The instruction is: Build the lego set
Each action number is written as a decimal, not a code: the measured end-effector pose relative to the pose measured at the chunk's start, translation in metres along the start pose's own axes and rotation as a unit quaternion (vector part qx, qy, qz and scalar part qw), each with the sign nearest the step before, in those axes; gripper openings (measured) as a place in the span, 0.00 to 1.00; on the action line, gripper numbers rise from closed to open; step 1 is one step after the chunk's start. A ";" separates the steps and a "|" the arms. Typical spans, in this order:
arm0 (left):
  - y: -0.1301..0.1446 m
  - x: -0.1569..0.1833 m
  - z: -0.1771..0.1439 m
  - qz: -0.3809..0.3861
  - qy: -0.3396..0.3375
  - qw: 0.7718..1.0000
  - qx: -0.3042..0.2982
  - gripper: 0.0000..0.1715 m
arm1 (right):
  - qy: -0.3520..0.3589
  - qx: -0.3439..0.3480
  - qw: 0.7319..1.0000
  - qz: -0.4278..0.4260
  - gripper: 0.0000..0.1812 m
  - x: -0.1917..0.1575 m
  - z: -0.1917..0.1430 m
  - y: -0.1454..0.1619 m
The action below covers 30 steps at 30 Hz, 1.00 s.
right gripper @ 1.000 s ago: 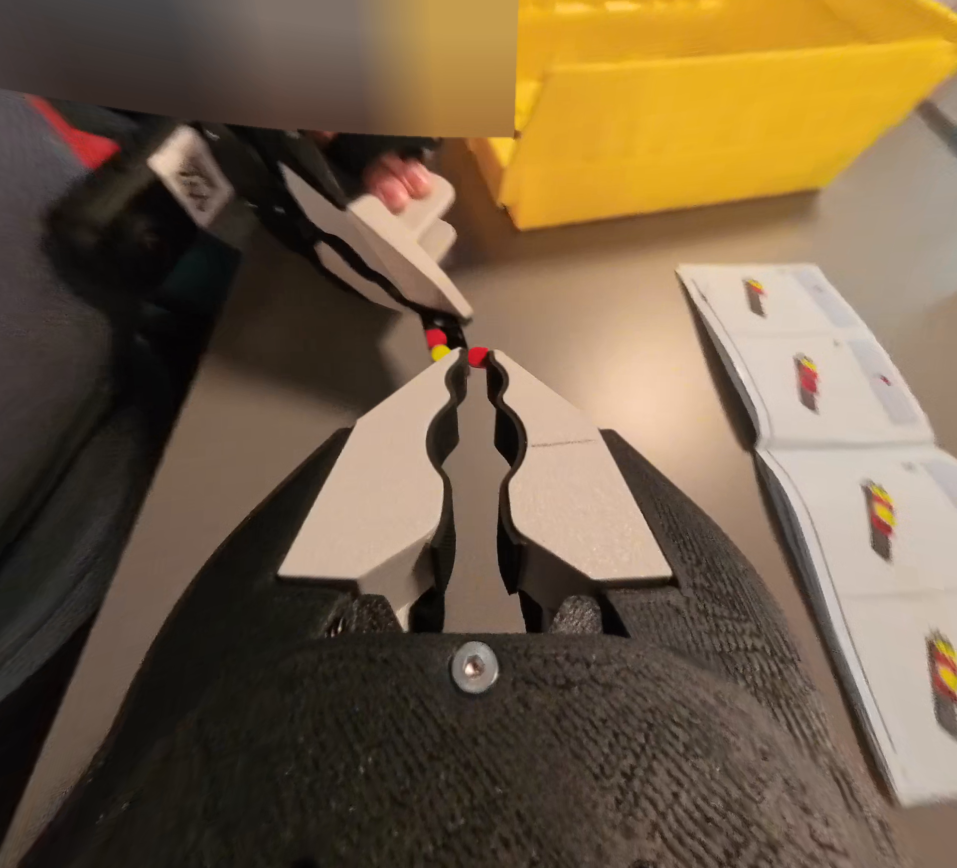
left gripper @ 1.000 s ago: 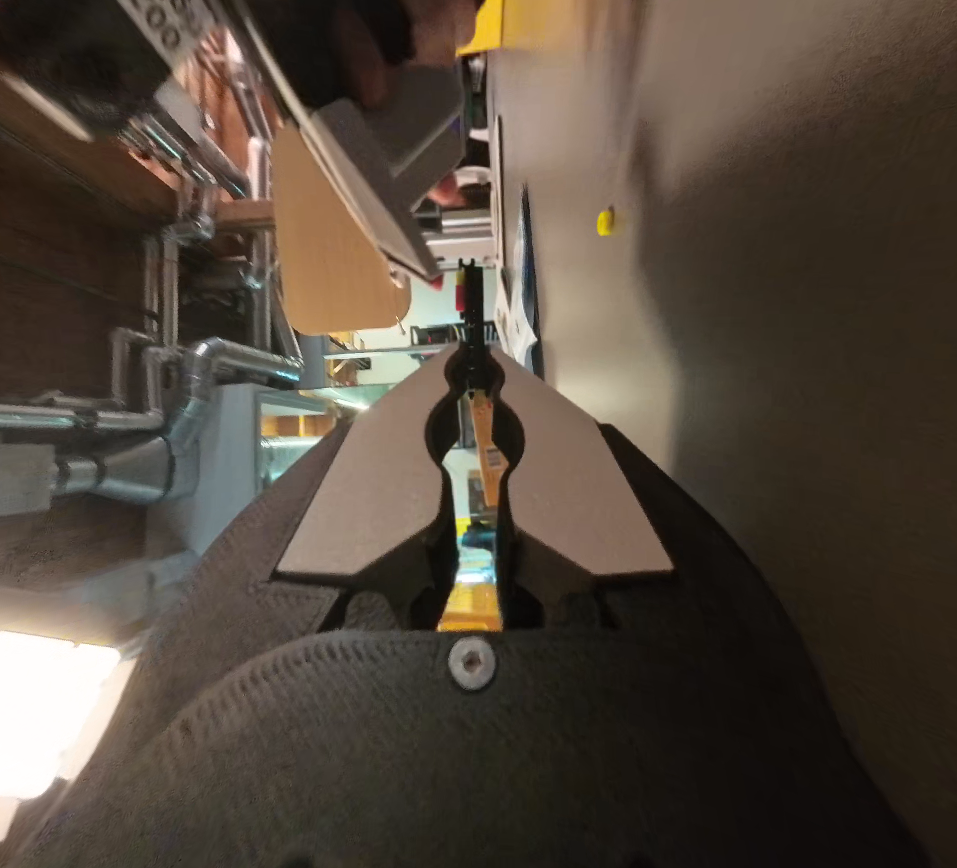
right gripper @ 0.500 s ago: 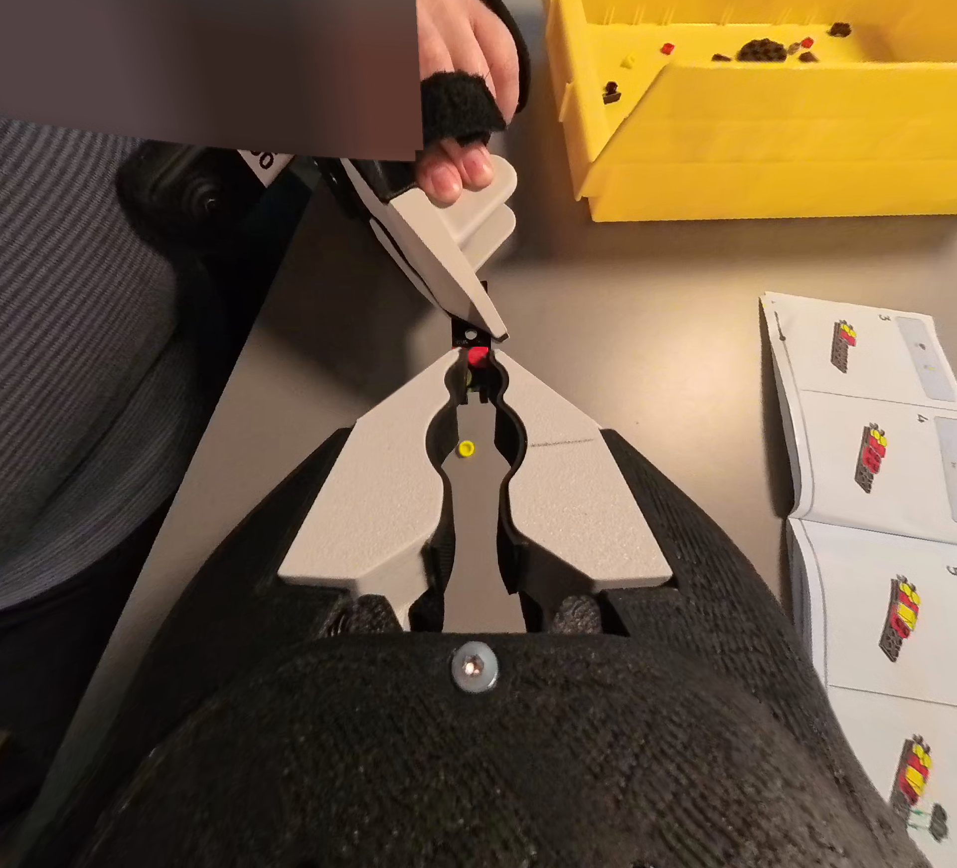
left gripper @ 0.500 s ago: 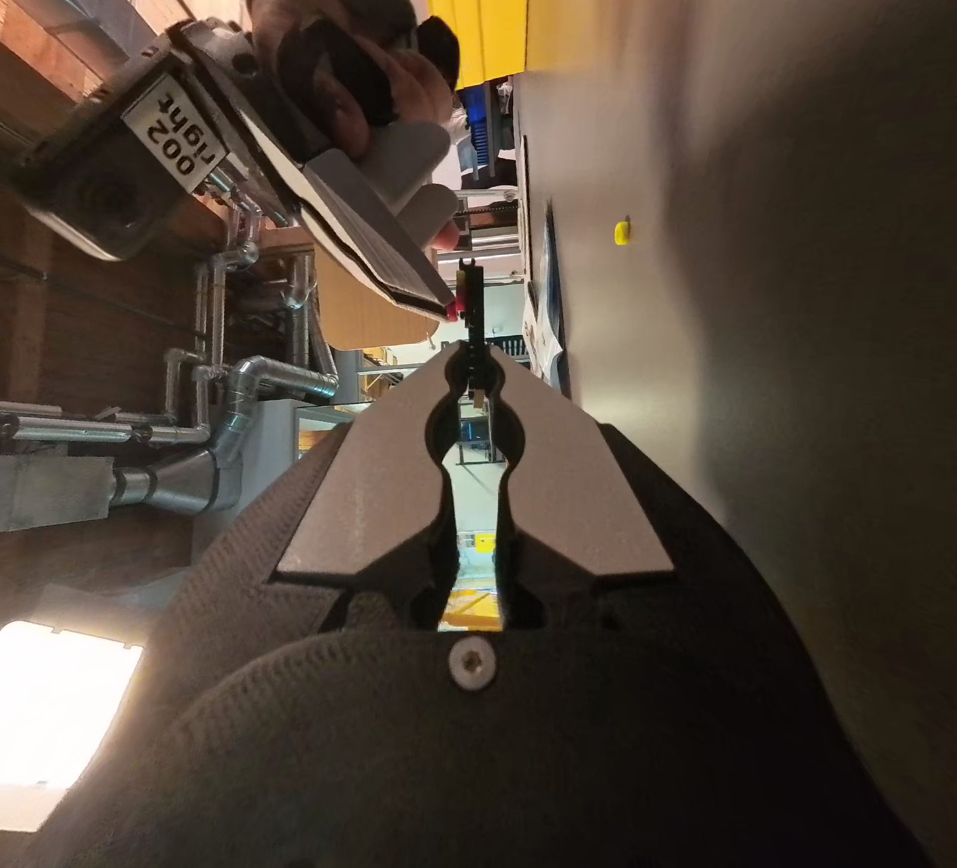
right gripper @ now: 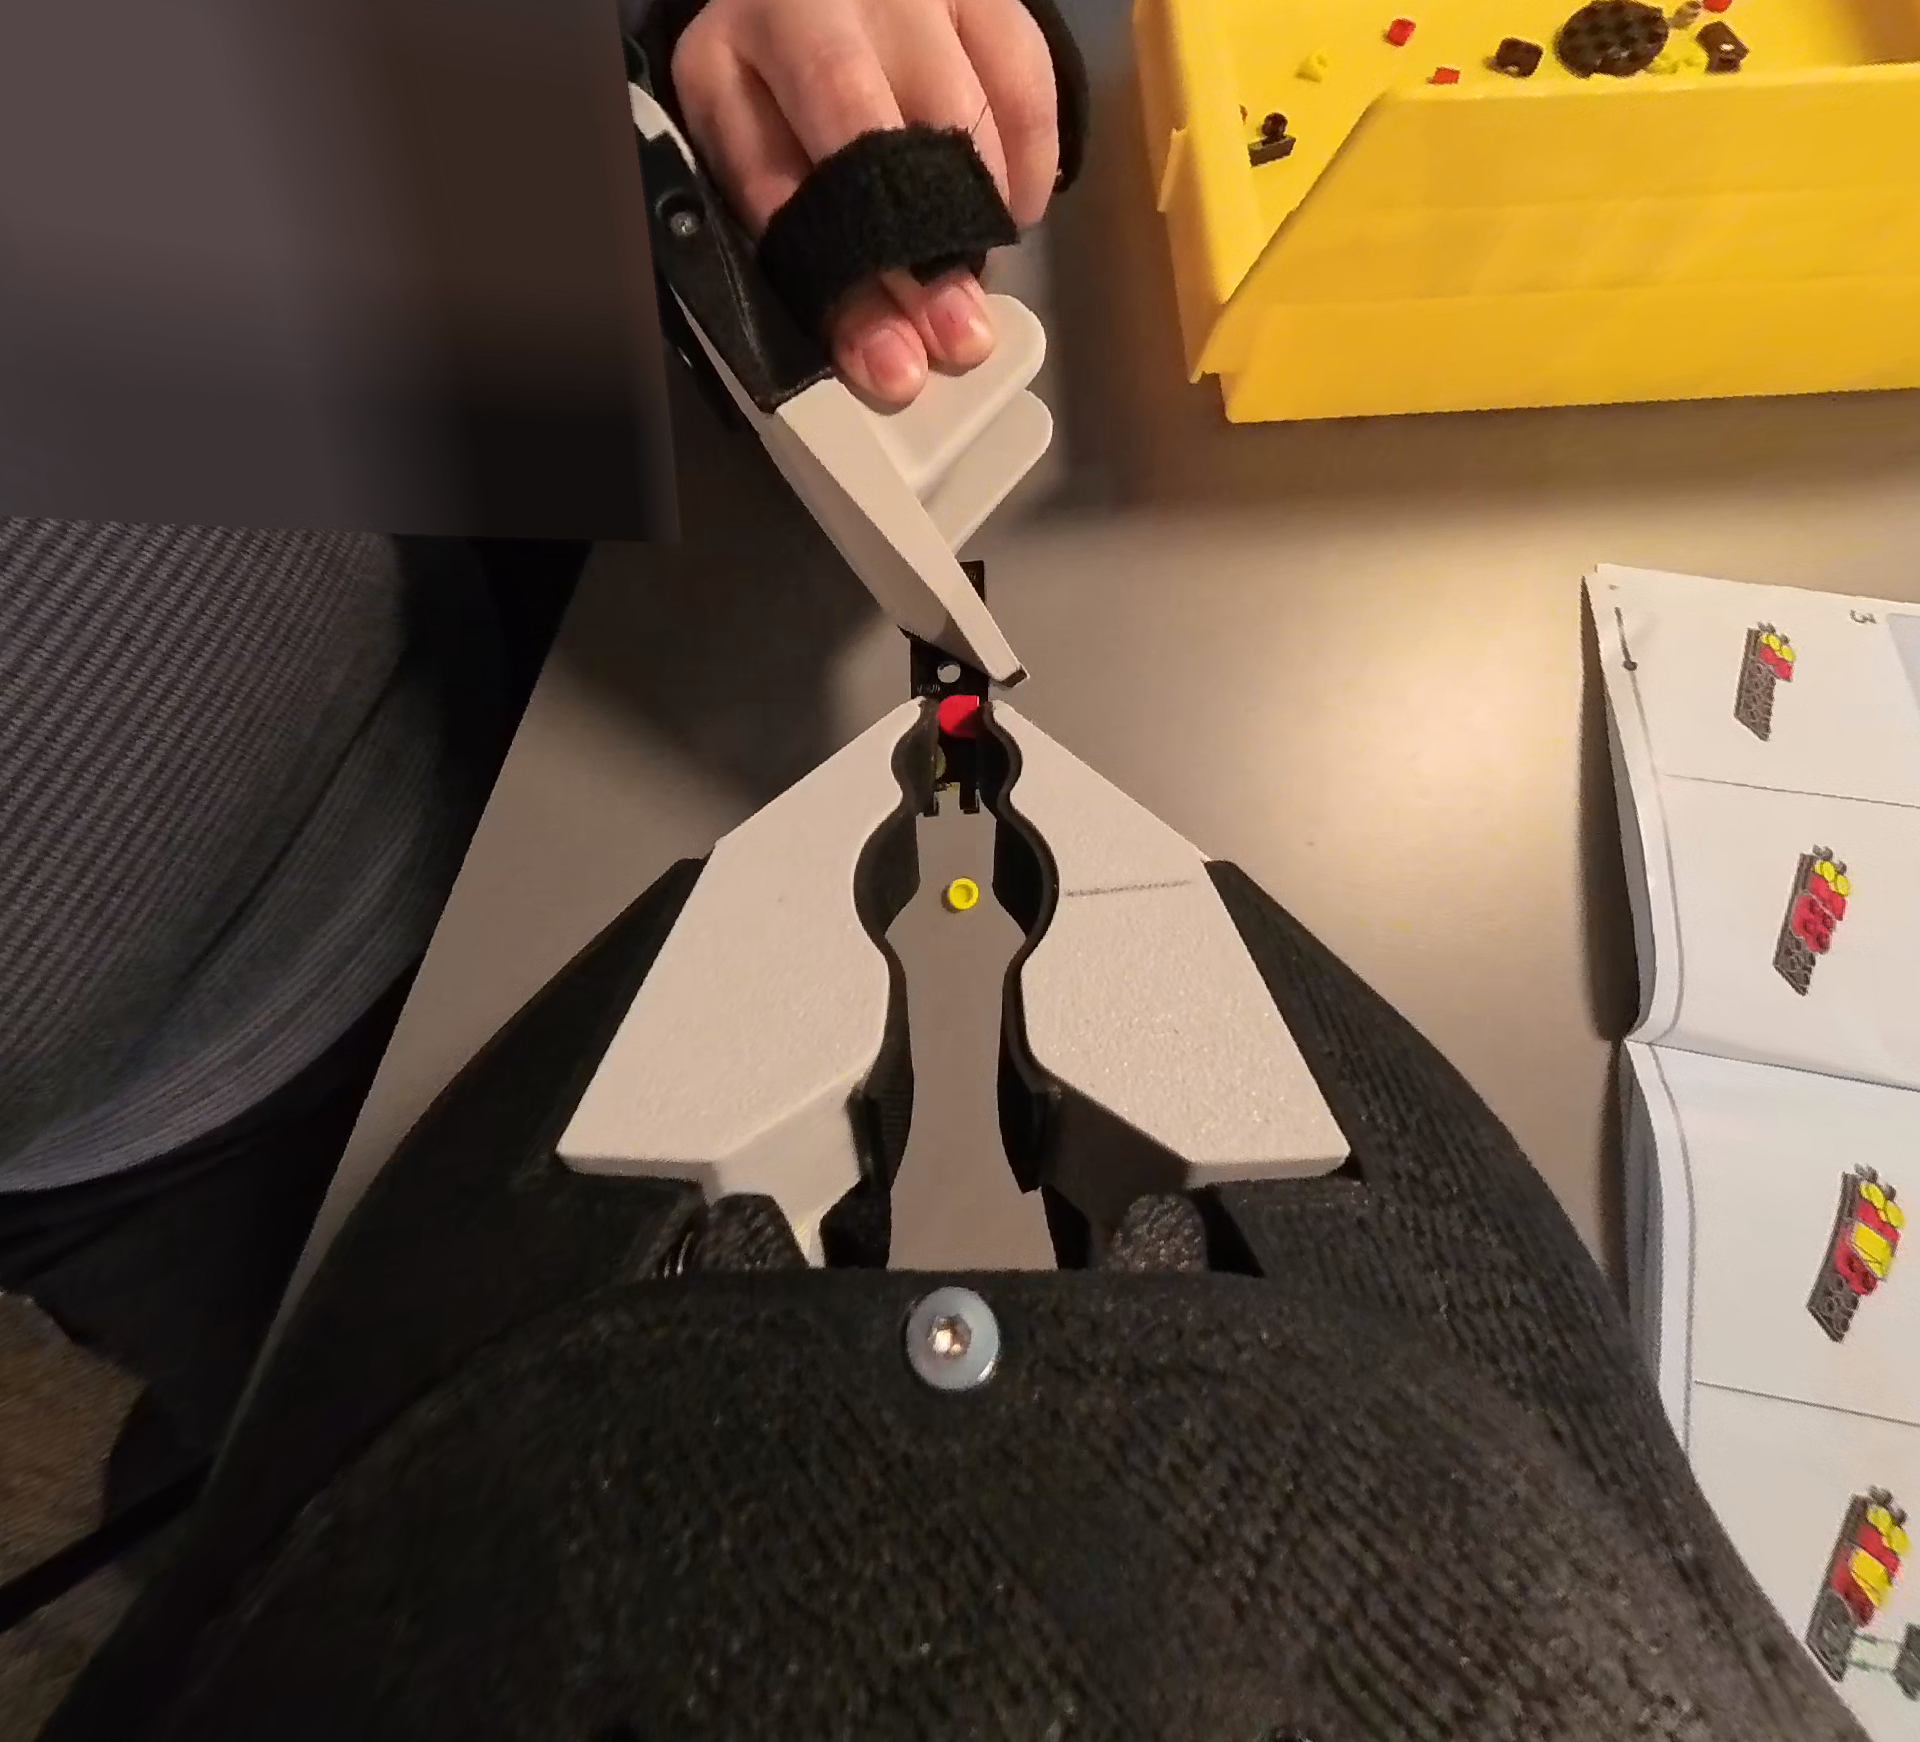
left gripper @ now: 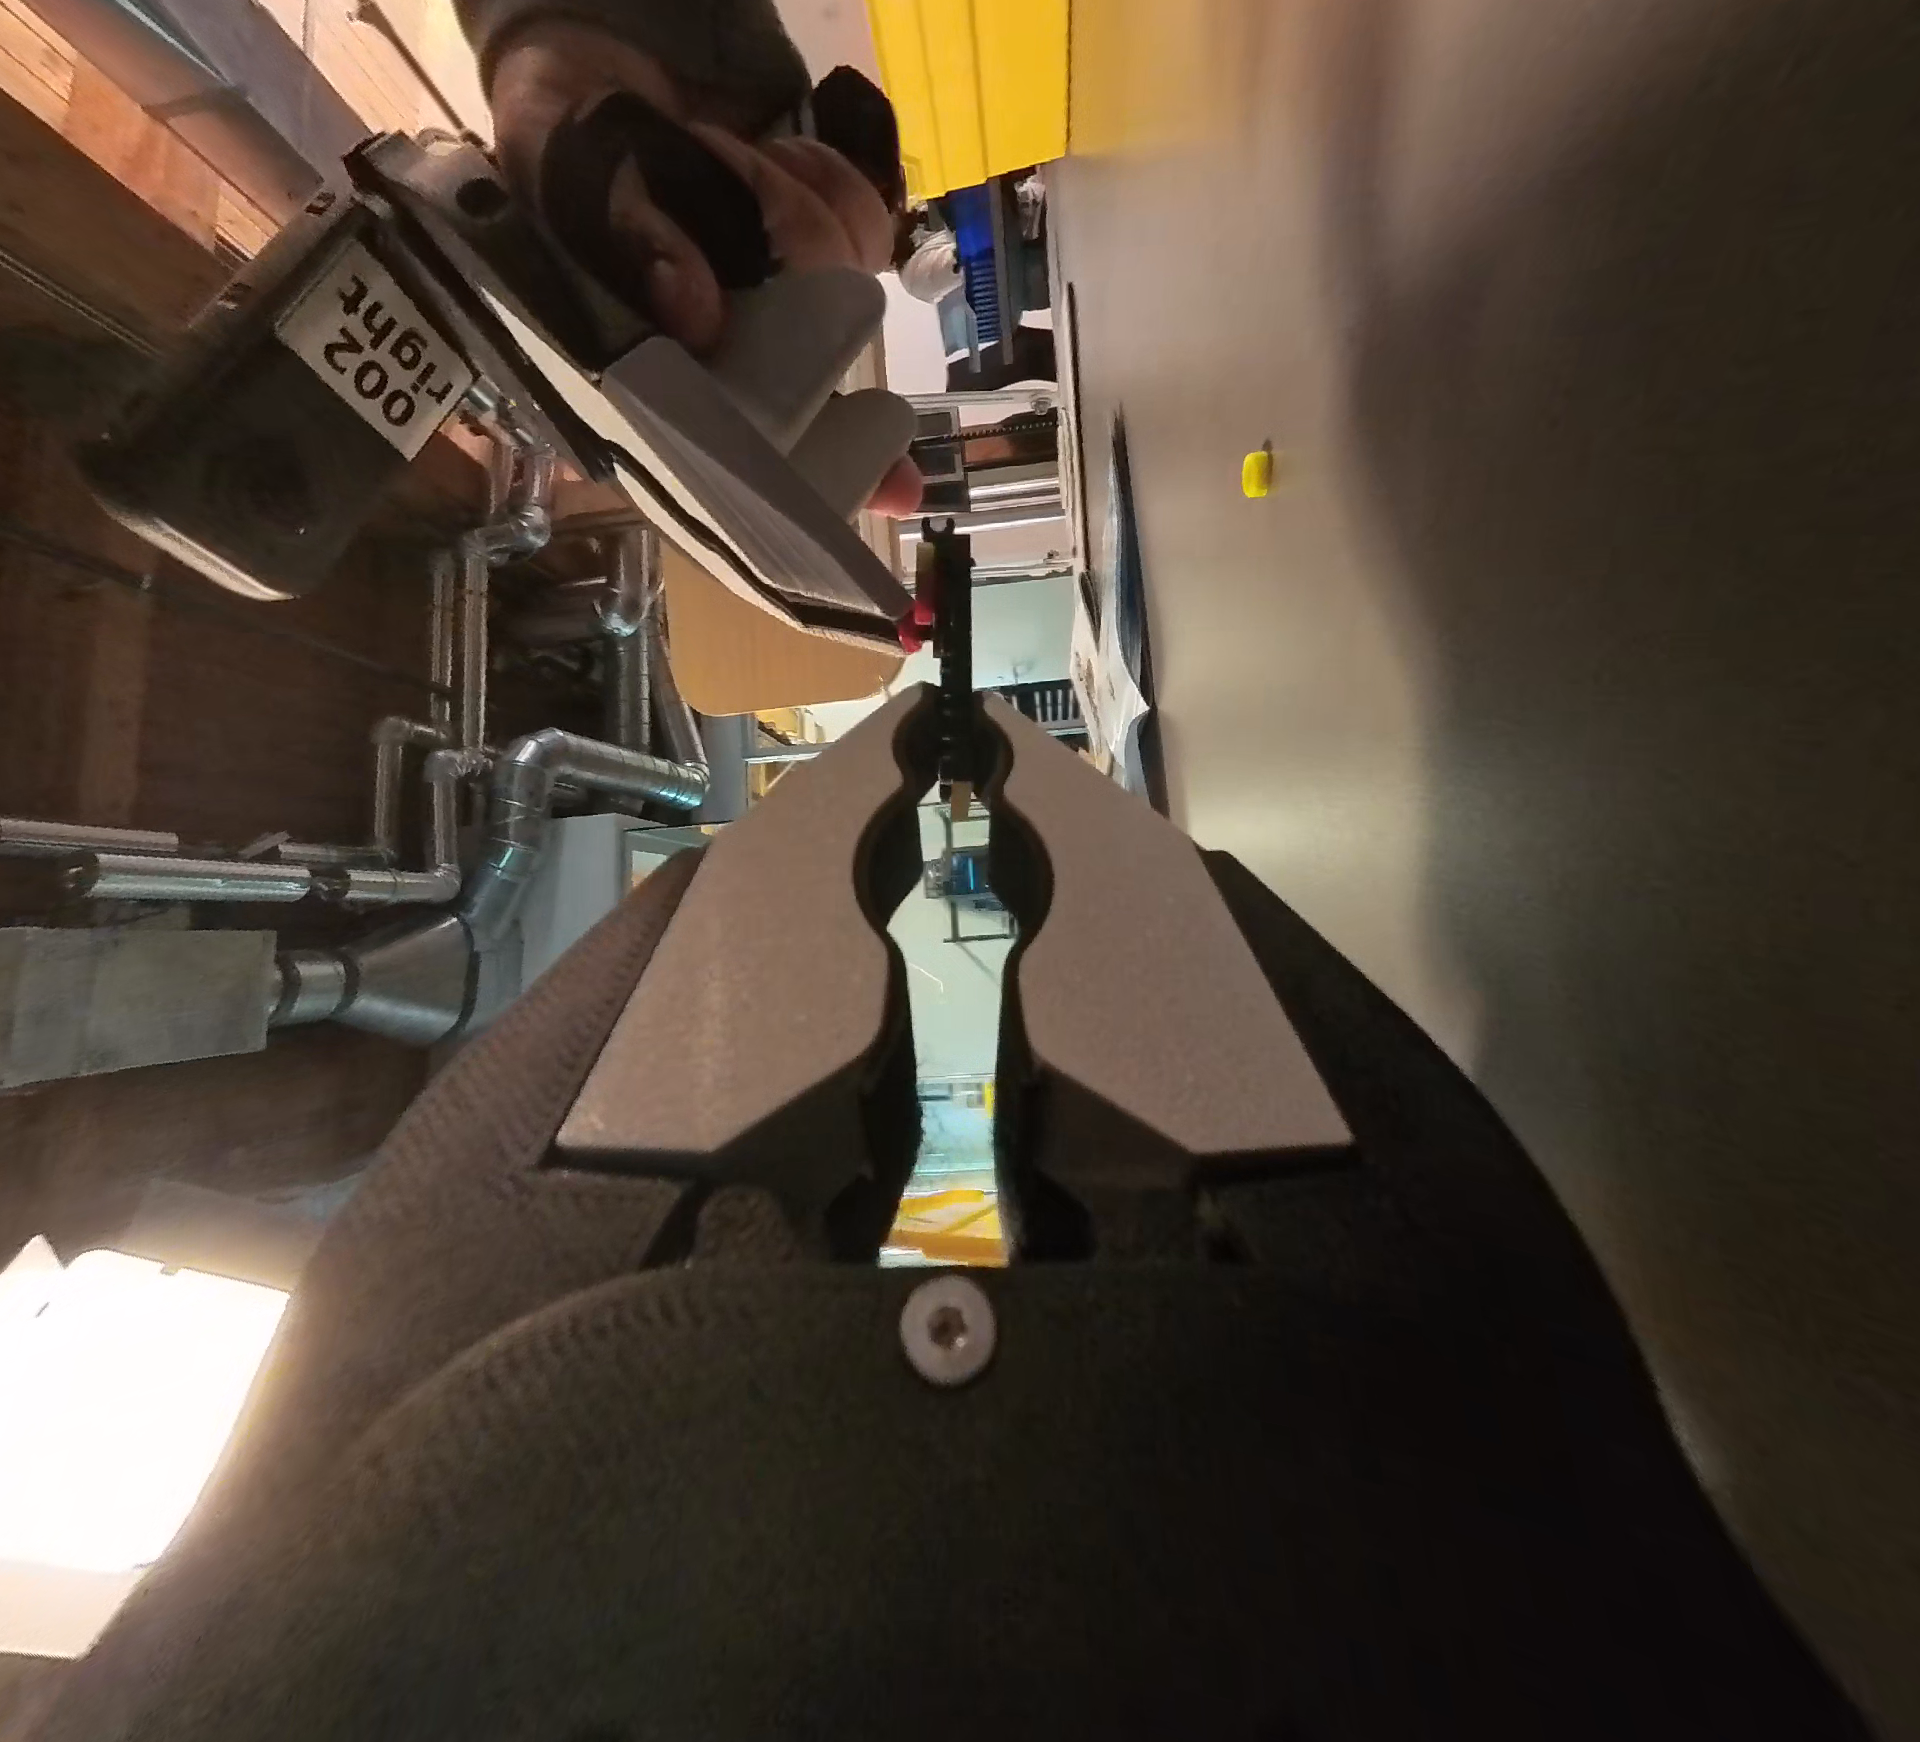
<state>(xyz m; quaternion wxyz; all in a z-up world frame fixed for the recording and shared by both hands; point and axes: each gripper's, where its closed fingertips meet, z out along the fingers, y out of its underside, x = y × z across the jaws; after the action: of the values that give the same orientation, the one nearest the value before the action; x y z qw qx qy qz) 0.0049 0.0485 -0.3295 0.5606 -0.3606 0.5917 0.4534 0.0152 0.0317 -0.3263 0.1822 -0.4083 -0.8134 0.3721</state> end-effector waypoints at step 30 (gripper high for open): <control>0.000 -0.001 -0.003 0.007 0.002 1.000 0.000 0.02 | 0.004 0.007 1.000 0.001 0.13 -0.001 -0.006 -0.001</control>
<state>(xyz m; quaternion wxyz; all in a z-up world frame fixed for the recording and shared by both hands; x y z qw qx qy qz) 0.0045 0.0458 -0.3290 0.5561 -0.3571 0.5952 0.4572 0.0189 0.0327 -0.3214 0.1877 -0.4095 -0.8094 0.3767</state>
